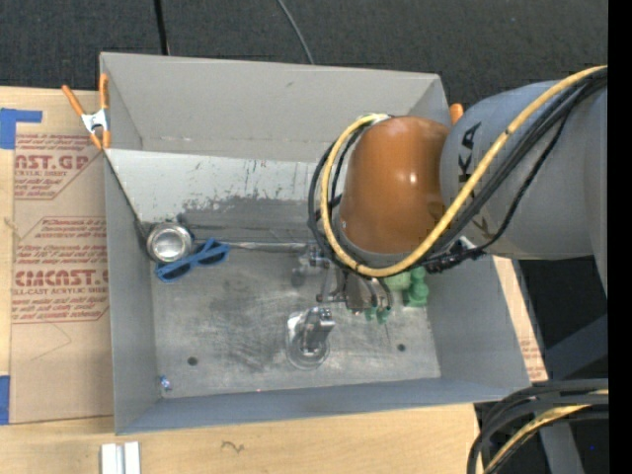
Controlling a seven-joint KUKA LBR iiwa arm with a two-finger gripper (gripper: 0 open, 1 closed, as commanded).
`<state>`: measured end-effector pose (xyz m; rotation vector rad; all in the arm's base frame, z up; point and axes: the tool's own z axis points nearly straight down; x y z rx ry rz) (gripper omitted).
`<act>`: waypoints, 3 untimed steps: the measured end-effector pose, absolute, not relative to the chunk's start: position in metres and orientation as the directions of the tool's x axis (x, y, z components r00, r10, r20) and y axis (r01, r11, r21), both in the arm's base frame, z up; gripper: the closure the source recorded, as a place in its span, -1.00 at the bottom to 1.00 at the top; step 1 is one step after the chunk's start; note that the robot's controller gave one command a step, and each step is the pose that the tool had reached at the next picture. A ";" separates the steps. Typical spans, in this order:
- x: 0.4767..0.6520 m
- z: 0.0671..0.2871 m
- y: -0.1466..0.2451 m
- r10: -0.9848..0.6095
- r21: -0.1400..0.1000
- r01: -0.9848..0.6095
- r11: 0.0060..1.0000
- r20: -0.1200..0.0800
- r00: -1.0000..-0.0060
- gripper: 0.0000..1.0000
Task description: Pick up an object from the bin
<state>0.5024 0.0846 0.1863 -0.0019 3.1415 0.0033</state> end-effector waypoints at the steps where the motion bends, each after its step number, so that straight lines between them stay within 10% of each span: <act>1: 0.522 0.076 0.054 -0.049 -0.001 -0.049 0.999 0.000 -0.999 -1.00; 2: 0.523 0.080 0.055 -0.049 0.001 -0.049 0.999 0.000 -0.999 1.00; 3: 0.495 0.234 0.055 -0.235 -0.001 -0.235 0.972 -0.008 -0.972 1.00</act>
Offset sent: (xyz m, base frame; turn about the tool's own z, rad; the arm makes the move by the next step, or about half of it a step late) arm 0.0205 -0.0302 -0.1064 -0.0483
